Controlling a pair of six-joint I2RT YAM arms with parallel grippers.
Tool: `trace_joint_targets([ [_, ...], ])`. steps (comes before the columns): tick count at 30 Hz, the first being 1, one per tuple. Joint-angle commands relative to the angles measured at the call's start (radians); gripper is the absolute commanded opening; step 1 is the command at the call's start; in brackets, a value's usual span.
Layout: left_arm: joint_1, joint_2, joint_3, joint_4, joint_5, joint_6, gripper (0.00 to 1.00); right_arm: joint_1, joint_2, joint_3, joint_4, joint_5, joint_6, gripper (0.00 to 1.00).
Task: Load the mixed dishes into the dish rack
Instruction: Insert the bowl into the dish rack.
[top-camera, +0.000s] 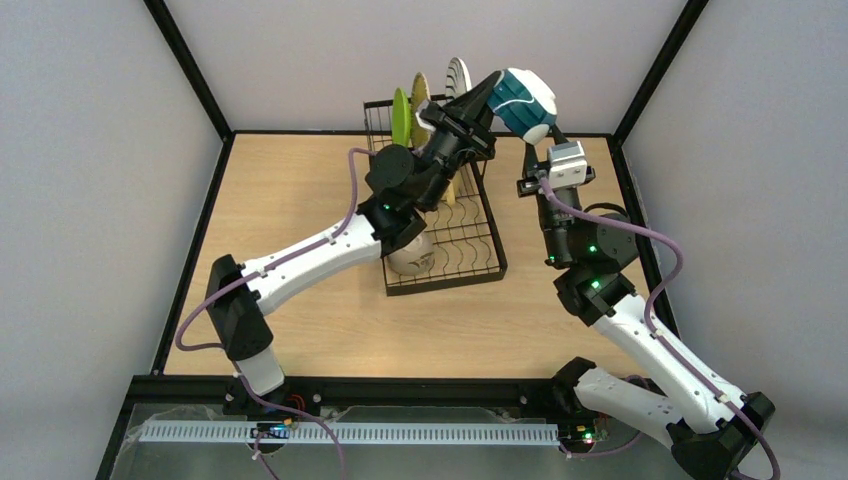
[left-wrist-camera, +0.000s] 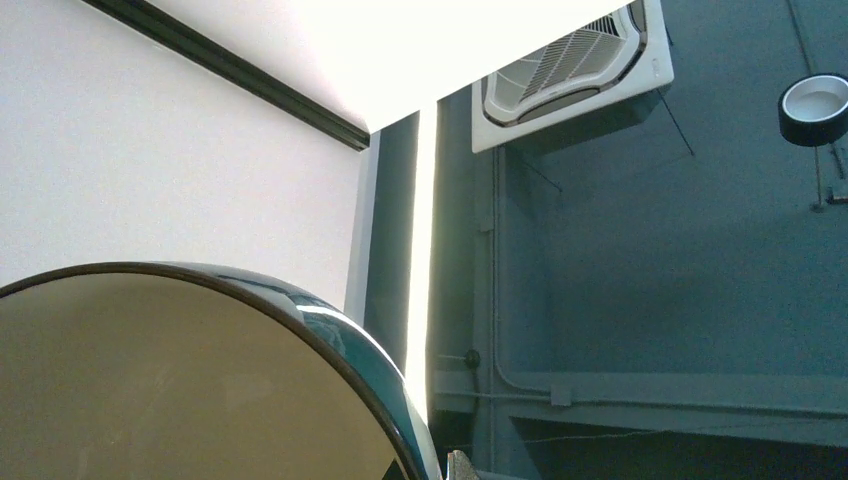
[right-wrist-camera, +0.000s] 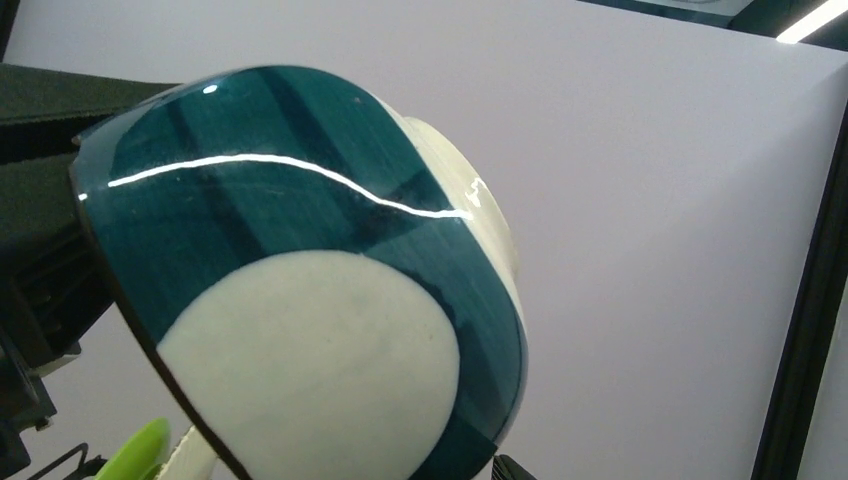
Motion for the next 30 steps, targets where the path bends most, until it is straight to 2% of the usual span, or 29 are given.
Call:
trace_joint_targets([
  [1,-0.024,0.014,0.046,0.015,-0.016,-0.142,0.02,0.006,-0.021,-0.010,0.111,0.031,-0.020,0.76],
  [5,-0.044,0.024,0.058,0.007,-0.019,-0.135,0.02,0.006,-0.021,-0.010,0.133,0.038,-0.031,0.70],
  [7,-0.053,0.023,0.058,-0.003,-0.022,-0.131,0.02,0.006,-0.021,-0.010,0.138,0.041,-0.034,0.55],
  [9,-0.059,0.019,0.059,-0.007,-0.025,-0.126,0.02,0.006,-0.026,-0.012,0.145,0.042,-0.031,0.34],
  [12,-0.065,0.013,0.056,-0.011,-0.023,-0.115,0.02,0.006,-0.023,-0.006,0.148,0.065,-0.028,0.10],
  [14,-0.071,0.010,0.053,-0.018,-0.022,-0.112,0.02,0.006,-0.024,-0.002,0.146,0.071,-0.028,0.01],
  [22,-0.089,-0.006,0.024,-0.028,-0.016,-0.108,0.04,0.006,-0.041,0.026,0.104,0.065,-0.018,0.00],
  [27,-0.090,-0.012,0.013,-0.033,0.027,-0.101,0.21,0.005,-0.056,0.043,0.101,0.059,-0.018,0.00],
  [30,-0.093,-0.022,-0.003,-0.050,0.055,-0.099,0.37,0.006,-0.062,0.057,0.095,0.052,-0.016,0.00],
])
